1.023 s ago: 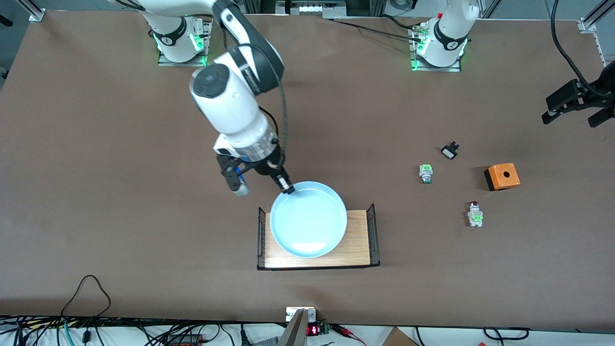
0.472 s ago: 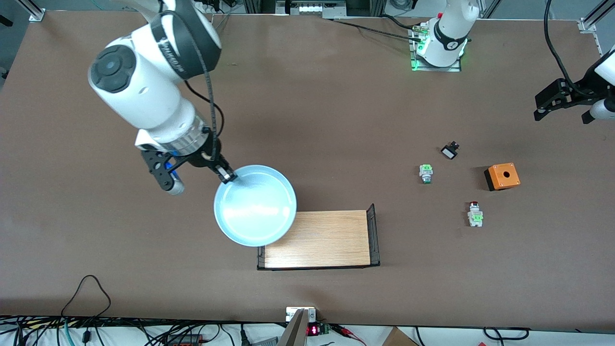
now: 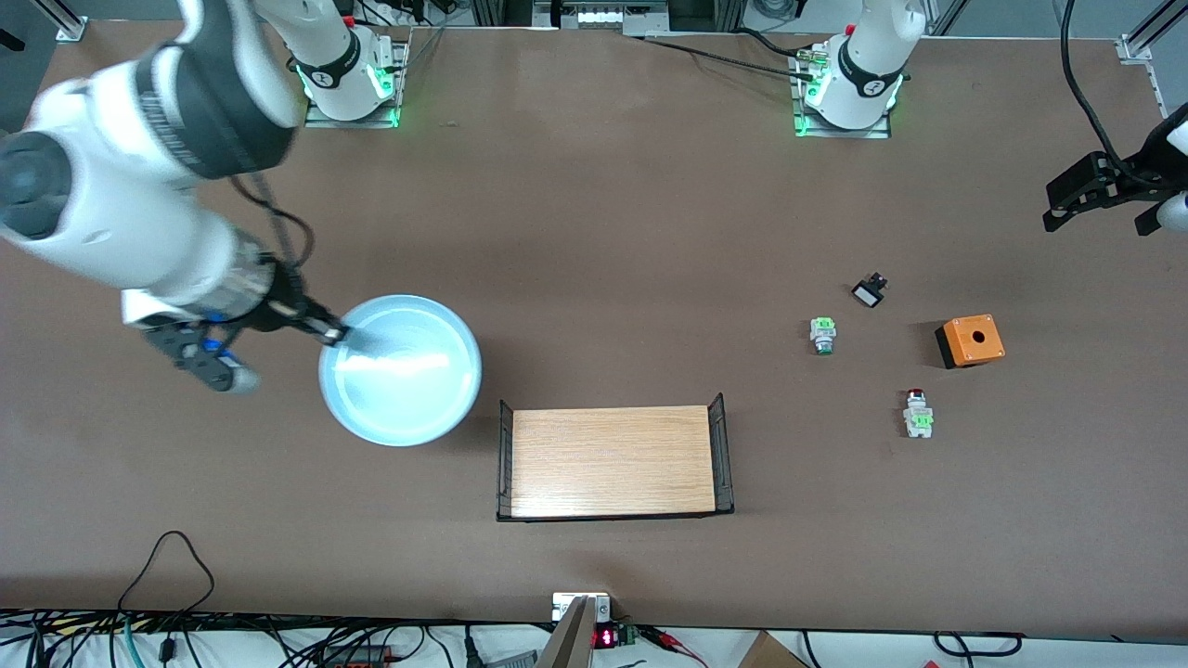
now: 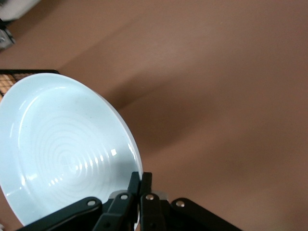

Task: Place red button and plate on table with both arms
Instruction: 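Lift the blue plate off the tray and carry it with the right gripper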

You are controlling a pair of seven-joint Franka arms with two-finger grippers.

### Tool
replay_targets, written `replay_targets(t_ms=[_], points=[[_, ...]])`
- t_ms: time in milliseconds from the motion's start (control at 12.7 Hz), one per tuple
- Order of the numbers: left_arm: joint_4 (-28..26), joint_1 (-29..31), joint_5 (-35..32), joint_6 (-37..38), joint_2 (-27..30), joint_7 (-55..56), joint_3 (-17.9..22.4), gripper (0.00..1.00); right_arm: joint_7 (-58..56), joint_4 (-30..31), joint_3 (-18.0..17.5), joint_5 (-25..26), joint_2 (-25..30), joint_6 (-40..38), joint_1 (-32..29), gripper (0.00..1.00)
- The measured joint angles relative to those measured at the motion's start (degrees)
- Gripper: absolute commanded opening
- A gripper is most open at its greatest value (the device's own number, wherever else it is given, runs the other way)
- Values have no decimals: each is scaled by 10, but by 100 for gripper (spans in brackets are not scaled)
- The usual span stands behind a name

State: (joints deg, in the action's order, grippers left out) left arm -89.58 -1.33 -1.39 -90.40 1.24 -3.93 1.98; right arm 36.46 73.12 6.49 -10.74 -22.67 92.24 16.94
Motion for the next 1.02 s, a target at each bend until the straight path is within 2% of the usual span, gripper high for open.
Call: replay_targets(t_ms=[315,630,866,1023], points=[[-2,0,4,0,0,0,0,100,-171,3,11,31,9,-75,-58,0],[-2,0,4,0,-2,0,0,100,-277,25,27,37,10,-77,-93,0],[-2,0,4,0,-3,0,-2,100,-310,69,27,37,20,-35,-114,0],[-2,0,4,0,-3,0,-2,100,-327,139,27,37,43,32,-116,0]])
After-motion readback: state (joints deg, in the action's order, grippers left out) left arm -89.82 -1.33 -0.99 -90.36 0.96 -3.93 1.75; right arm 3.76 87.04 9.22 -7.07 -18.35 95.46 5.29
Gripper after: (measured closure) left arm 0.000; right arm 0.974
